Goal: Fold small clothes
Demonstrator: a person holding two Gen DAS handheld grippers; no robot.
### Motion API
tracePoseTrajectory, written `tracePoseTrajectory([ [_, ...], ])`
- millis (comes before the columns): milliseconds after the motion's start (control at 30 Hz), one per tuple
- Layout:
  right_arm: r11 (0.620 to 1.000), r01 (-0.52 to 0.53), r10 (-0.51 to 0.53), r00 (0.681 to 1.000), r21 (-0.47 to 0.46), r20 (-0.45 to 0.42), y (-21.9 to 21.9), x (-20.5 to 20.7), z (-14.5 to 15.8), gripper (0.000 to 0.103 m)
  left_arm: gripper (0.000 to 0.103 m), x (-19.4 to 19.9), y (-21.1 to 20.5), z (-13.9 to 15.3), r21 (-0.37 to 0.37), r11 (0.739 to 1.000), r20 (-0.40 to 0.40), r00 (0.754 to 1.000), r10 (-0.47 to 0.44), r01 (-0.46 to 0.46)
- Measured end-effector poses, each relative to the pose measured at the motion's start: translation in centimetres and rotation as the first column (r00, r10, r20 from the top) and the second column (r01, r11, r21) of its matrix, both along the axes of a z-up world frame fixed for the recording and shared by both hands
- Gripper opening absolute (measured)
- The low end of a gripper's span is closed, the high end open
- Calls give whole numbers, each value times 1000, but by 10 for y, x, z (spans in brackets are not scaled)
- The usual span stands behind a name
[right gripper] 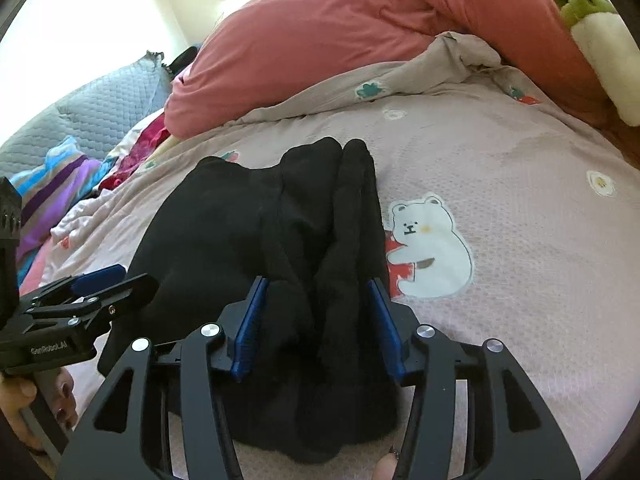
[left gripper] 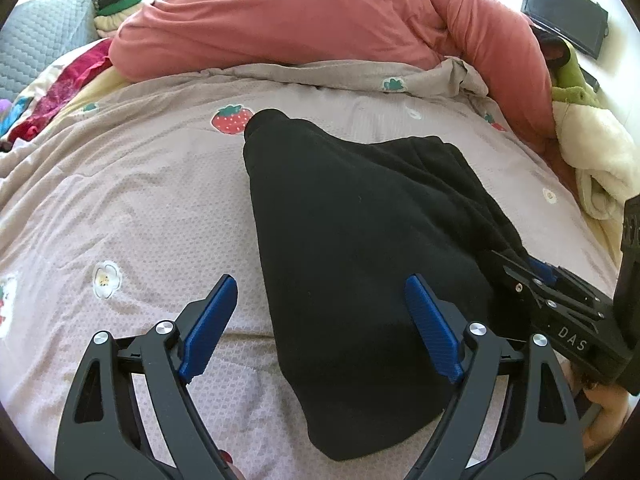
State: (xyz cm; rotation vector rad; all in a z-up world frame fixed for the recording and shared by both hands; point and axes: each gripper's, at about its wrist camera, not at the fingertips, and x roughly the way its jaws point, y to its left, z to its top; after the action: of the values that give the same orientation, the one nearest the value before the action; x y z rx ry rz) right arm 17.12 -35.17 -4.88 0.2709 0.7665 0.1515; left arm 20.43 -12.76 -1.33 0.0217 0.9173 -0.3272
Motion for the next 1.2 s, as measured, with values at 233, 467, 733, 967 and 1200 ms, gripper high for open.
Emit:
tracePoseTrajectory([
  [233, 998, 27, -23, 998, -61, 65, 1, -33, 20, 57, 79, -15, 7, 10, -25, 1000, 32, 999, -6, 7],
  [467, 995, 58, -43, 985, -84, 168, 3, -74, 51, 86, 90, -36, 16, 29, -33, 999, 86, 996, -5, 8],
  [733, 987, 77, -42, 971, -143, 237, 12, -109, 73, 98, 93, -66, 34, 45, -18, 1000, 135, 991, -9, 11],
  [967, 987, 57, -24, 976, -151, 215, 23, -130, 69, 98, 93, -95, 48, 47, -2, 1000, 152, 988, -3, 3],
  [1200, 983, 74, -44, 983, -166, 176, 35, -155, 50, 98, 93, -119, 64, 35, -10, 1000, 127, 992, 16, -15],
])
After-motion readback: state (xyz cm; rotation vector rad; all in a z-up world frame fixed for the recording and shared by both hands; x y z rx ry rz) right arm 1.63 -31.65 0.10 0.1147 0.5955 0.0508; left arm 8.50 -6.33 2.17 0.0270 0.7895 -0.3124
